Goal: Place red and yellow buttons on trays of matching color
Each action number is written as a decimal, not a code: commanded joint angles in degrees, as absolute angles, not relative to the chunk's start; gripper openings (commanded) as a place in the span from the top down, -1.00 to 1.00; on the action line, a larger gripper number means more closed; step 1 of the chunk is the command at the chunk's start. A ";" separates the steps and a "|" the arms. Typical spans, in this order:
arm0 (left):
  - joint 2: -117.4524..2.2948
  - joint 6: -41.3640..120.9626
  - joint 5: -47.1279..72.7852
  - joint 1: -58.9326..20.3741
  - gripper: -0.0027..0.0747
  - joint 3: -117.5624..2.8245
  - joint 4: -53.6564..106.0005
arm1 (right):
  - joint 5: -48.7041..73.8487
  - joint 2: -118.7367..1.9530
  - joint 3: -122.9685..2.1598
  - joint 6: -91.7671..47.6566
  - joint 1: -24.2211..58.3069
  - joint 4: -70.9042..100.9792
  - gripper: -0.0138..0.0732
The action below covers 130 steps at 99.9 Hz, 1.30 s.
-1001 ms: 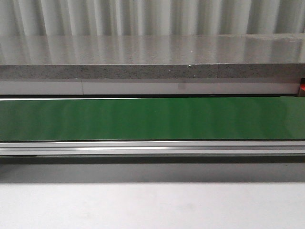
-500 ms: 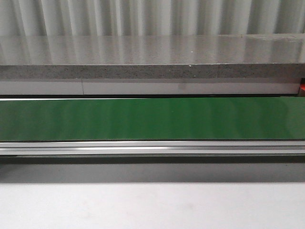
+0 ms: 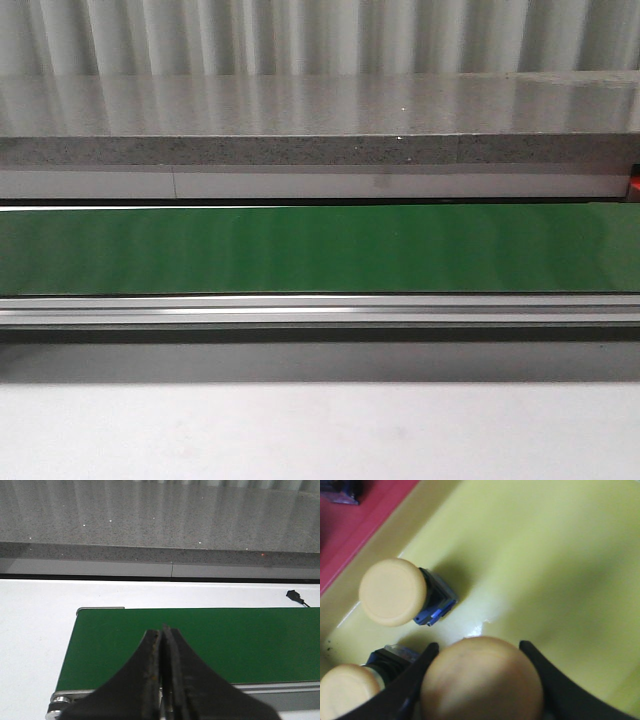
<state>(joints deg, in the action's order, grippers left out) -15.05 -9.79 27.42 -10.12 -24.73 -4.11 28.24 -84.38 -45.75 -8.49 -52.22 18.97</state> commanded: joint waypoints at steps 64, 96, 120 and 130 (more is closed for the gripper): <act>-15.68 -10.00 22.90 -10.66 0.98 -26.20 -3.86 | 25.70 -92.20 -46.92 -6.09 -52.61 20.46 -0.57; -15.68 -10.00 22.90 -10.66 0.98 -26.20 -3.86 | 28.30 -82.10 -46.99 -6.09 -52.54 20.70 -0.74; -15.68 -10.00 22.90 -10.66 0.98 -26.20 -3.86 | 30.01 -73.39 -46.99 -6.09 -52.18 20.70 -0.73; -15.68 -10.00 22.90 -10.66 0.98 -26.20 -3.86 | 30.15 -70.85 -46.99 -6.09 -50.22 21.40 -0.73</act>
